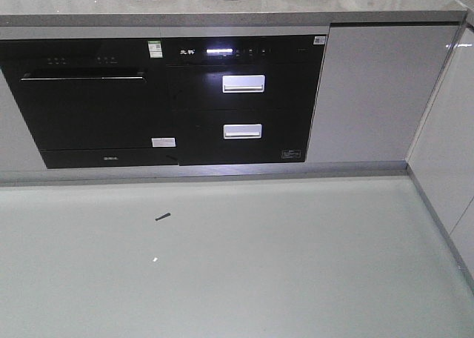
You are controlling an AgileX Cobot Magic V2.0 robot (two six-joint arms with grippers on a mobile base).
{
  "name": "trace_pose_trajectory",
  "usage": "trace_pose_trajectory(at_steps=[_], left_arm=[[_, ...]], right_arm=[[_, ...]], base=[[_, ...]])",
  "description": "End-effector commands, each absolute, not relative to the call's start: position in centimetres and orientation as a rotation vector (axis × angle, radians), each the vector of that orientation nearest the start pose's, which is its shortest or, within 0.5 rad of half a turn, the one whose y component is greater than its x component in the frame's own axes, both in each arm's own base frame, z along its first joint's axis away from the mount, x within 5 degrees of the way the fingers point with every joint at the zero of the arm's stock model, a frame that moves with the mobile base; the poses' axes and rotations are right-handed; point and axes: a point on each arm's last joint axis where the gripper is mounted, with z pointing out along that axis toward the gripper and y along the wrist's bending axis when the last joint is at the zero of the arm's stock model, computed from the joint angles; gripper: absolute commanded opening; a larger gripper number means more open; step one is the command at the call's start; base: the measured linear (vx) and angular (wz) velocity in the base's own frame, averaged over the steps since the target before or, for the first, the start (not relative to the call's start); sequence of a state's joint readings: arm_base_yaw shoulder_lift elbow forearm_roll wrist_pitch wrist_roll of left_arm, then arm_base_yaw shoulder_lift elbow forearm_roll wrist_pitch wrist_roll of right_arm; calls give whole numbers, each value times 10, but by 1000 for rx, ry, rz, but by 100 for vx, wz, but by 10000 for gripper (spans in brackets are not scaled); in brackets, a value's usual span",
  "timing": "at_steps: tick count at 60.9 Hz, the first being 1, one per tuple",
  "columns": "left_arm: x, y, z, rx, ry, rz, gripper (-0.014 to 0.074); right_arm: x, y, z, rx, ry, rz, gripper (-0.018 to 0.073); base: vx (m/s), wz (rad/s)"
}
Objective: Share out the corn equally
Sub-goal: 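Drive the base forward toward the counter with the corn pot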
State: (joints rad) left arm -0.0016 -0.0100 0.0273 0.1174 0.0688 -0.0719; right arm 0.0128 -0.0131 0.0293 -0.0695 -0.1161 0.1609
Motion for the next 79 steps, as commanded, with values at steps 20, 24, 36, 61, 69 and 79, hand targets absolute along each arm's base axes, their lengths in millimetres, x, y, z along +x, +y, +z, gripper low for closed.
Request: trace_pose_trajectory(at_steps=[20,24,36,61,69,79], left_arm=[[55,0,205,28,1481,28,-7],[55,0,205,28,1481,28,-7],[55,0,205,28,1481,28,-7],[55,0,205,28,1481,28,-7],[55,0,205,28,1481,28,-7],[55,0,205,28,1481,28,-7]], right_arm=[[54,2,218,33,1318,79,-1],[54,2,218,33,1318,79,-1],[54,2,218,33,1320,79,-1],[54,2,218,33,1320,79,-1],[54,2,218,33,1320,79,-1],[54,2,218,33,1320,79,-1]], base=[[6,-1],[6,-2],[6,-1],[6,-1],[7,-1],[6,-1]])
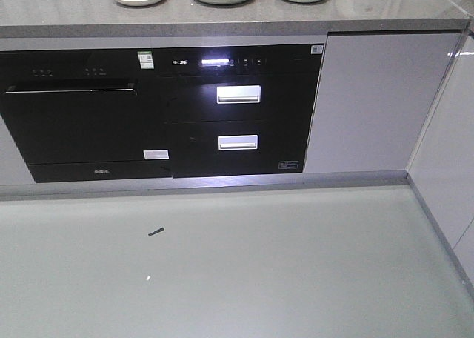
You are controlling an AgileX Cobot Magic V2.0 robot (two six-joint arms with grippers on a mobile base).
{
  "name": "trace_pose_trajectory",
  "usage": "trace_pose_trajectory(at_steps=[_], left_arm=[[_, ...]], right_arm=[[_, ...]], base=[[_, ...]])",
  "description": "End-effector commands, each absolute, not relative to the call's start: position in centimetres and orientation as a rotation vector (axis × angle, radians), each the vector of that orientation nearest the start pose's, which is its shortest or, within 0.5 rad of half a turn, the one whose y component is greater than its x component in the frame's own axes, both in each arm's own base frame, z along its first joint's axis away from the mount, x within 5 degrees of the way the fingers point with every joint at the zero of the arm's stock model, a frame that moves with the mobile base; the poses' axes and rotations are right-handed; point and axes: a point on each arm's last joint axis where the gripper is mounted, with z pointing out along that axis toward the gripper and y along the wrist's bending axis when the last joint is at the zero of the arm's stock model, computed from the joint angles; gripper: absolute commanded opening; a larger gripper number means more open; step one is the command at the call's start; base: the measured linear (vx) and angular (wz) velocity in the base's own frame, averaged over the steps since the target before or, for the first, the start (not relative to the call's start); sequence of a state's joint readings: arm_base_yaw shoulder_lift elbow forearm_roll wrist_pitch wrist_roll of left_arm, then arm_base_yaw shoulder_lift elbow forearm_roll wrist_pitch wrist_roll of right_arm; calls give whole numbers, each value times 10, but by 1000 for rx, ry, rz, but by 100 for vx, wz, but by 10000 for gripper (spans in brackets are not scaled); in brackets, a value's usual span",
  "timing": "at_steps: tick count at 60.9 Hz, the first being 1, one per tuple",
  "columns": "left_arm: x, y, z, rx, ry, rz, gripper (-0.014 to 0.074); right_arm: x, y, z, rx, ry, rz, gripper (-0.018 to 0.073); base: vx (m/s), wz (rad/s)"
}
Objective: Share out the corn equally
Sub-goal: 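Drive the base forward toward the counter with the corn pot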
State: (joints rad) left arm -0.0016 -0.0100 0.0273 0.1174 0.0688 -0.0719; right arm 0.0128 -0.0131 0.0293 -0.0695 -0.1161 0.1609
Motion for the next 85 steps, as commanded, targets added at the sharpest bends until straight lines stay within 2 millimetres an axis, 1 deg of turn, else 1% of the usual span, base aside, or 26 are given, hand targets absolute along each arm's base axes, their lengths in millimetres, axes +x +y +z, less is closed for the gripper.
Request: trace_pose_trajectory(at_steps=[1,85], left_arm=[[55,0,205,28,1481,28,-7],[55,0,205,28,1481,28,-7]], right_arm=[[54,2,218,33,1320,79,-1],[54,2,218,33,1319,79,-1]], base=[[6,-1],[5,0]])
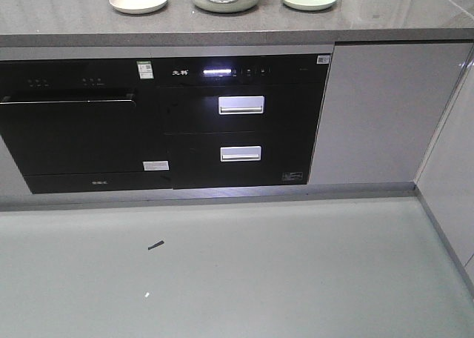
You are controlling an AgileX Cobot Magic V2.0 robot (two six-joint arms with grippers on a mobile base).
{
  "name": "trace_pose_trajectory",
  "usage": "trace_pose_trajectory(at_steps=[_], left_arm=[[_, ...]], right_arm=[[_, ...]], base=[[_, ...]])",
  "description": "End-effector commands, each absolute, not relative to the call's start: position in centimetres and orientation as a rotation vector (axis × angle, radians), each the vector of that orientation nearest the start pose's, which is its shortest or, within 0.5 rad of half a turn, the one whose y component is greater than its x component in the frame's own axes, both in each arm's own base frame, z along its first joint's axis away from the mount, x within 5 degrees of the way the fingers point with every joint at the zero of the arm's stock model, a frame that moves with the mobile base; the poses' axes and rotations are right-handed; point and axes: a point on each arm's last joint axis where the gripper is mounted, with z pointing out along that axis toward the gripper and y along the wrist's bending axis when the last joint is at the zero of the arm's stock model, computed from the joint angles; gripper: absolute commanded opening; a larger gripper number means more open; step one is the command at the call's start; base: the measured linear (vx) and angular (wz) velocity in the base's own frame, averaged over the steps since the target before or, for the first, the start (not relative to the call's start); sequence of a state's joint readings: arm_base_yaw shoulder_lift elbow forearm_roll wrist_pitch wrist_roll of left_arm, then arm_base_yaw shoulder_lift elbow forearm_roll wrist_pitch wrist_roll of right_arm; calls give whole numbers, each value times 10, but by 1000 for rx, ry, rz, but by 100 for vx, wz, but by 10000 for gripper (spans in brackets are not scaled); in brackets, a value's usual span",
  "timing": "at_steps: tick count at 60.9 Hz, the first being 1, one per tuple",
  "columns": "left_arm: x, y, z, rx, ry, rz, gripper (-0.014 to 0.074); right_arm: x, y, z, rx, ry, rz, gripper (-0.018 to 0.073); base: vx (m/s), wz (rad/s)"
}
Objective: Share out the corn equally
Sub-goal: 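Drive the base forward toward the counter with the corn pot, then keep driving the base closer to the counter edge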
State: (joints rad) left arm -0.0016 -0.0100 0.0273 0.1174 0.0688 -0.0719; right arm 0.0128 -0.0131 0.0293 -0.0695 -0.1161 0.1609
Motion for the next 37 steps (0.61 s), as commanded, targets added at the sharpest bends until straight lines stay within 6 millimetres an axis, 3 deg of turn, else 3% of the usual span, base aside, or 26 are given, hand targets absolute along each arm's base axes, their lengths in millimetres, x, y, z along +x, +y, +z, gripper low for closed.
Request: trace_pose_trajectory(at_steps=[1,37], left_arm=[[55,0,205,28,1481,28,-7],[55,0,205,28,1481,28,-7]], right_arm=[[54,2,218,33,1319,79,-1],[54,2,218,33,1319,79,-1]], base=[[5,2],[5,1]])
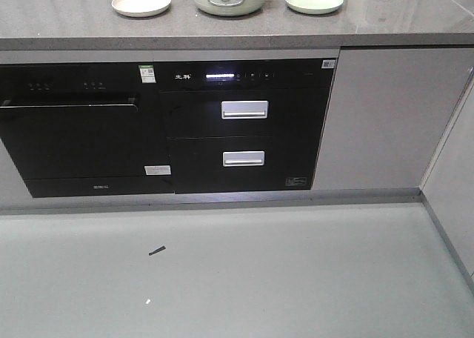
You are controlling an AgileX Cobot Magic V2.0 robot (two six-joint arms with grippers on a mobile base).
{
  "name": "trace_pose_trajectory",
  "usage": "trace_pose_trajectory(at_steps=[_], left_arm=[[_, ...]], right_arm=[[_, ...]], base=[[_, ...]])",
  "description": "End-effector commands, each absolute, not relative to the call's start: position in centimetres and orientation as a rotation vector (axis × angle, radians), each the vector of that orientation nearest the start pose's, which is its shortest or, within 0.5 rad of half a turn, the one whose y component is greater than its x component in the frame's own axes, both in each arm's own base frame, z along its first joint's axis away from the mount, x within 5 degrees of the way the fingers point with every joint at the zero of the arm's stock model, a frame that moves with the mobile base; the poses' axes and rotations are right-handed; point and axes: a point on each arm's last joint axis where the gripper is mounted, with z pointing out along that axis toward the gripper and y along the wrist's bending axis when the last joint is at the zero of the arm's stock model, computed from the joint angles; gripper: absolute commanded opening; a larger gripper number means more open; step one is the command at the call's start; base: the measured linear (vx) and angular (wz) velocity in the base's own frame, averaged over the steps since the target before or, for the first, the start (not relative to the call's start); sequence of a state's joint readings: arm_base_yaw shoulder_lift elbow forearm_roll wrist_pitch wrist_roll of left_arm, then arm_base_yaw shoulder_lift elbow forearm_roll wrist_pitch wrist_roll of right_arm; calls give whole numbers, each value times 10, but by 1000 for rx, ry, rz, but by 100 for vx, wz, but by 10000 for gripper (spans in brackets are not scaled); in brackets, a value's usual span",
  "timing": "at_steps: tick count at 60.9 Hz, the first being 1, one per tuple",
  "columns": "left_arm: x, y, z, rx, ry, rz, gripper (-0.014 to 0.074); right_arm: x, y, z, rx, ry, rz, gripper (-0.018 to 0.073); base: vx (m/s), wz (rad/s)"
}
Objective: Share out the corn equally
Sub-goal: 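Keep driving the base closer to the counter edge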
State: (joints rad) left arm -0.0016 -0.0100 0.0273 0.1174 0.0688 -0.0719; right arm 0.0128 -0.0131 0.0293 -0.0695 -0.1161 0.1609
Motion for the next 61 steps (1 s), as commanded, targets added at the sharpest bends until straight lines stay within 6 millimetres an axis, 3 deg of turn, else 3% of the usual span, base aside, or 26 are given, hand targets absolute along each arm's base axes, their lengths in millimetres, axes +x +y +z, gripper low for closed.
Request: trace_pose_trajectory(at_steps=[1,61], left_arm=[[55,0,205,28,1481,28,-7],[55,0,205,28,1481,28,-7]], right_arm=[[54,2,218,33,1319,79,-1],[54,2,218,33,1318,79,-1]], base=[[5,1],[5,0]])
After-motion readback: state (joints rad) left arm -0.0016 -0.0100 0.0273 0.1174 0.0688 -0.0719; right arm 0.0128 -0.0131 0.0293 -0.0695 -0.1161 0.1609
